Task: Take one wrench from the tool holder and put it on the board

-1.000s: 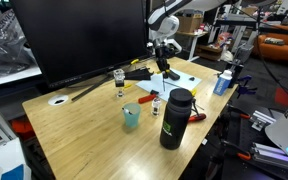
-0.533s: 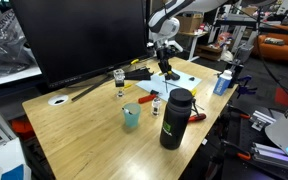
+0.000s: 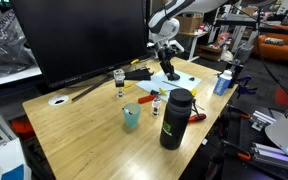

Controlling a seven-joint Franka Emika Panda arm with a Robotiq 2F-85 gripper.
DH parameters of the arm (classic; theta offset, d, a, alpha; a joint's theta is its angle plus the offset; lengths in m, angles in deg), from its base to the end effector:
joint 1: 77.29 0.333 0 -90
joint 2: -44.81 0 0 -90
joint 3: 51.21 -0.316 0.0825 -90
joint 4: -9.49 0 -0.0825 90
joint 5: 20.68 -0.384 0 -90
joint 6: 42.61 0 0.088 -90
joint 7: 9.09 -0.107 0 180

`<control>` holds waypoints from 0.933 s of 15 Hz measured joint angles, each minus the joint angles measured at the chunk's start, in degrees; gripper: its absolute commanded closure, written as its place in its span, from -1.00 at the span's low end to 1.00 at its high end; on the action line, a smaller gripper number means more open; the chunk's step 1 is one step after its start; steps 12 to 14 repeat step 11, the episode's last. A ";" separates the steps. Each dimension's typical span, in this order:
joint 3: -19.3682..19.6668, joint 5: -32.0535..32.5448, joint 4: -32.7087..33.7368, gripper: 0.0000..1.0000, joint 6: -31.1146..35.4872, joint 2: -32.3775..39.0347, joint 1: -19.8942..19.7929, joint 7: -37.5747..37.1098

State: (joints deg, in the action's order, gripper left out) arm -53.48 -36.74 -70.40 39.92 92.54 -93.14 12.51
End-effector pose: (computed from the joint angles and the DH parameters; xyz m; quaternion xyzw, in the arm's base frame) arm 0.6225 -0.1208 0.1825 -0.9126 -0.0272 0.3157 0.2582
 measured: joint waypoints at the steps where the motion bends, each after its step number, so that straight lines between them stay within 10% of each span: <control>1: 0.00 0.00 0.00 -0.18 -0.39 0.00 0.00 0.00; 3: 0.00 -0.02 0.04 -0.46 -0.87 0.00 -0.01 0.00; 4: 0.00 -0.02 0.10 -0.12 -1.05 0.00 -0.02 0.00; 7: 0.00 -0.02 0.10 -0.46 -1.03 0.25 -0.01 0.00; 14: 0.00 -0.02 0.14 -0.46 -1.03 0.41 -0.01 0.00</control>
